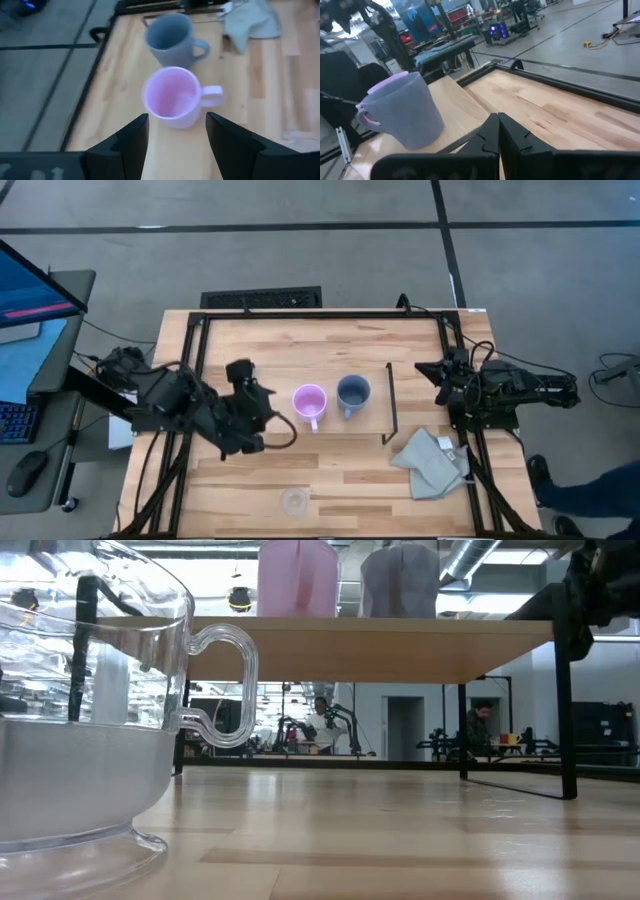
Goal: Stack small to large cups/mugs on shelf
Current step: Put the transparent mug on the shelf
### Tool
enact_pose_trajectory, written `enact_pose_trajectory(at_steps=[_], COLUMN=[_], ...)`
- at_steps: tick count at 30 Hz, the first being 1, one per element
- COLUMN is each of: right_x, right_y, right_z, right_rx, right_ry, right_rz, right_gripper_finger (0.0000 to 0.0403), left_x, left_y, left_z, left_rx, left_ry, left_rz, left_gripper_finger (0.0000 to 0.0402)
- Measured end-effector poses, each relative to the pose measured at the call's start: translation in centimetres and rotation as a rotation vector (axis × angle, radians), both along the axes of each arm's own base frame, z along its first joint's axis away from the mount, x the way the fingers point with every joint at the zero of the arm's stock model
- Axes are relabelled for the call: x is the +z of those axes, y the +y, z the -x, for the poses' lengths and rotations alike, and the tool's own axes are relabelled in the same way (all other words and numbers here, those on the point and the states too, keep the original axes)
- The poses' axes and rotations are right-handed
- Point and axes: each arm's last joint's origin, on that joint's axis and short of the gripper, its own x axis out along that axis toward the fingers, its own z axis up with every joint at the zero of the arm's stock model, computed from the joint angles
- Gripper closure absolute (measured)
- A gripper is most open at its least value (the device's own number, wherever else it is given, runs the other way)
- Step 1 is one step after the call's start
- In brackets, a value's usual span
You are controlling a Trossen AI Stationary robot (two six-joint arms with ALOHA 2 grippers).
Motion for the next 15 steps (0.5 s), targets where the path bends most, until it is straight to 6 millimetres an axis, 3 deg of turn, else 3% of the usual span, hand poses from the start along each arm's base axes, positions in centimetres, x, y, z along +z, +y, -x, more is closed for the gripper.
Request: enact_pose_trajectory(at_steps=[9, 15], right_x=[0.4, 0.4], right_y=[0.0, 0.0], right_z=[0.0, 0.0], right_rx=[0.000, -0.002], right_ry=[-0.051, -0.057], right_rz=[-0.021, -0.039], right_gripper_finger=[0.0383, 0.0383], left_x=[-2.3, -5.8], left_y=[-1.3, -1.7], left_z=[3.3, 4.4], left_rx=[-0.167, -0.215], left_ry=[-0.121, -0.191], left_rz=[0.265, 0.332], left_gripper_finger=[0.0212, 0.0212])
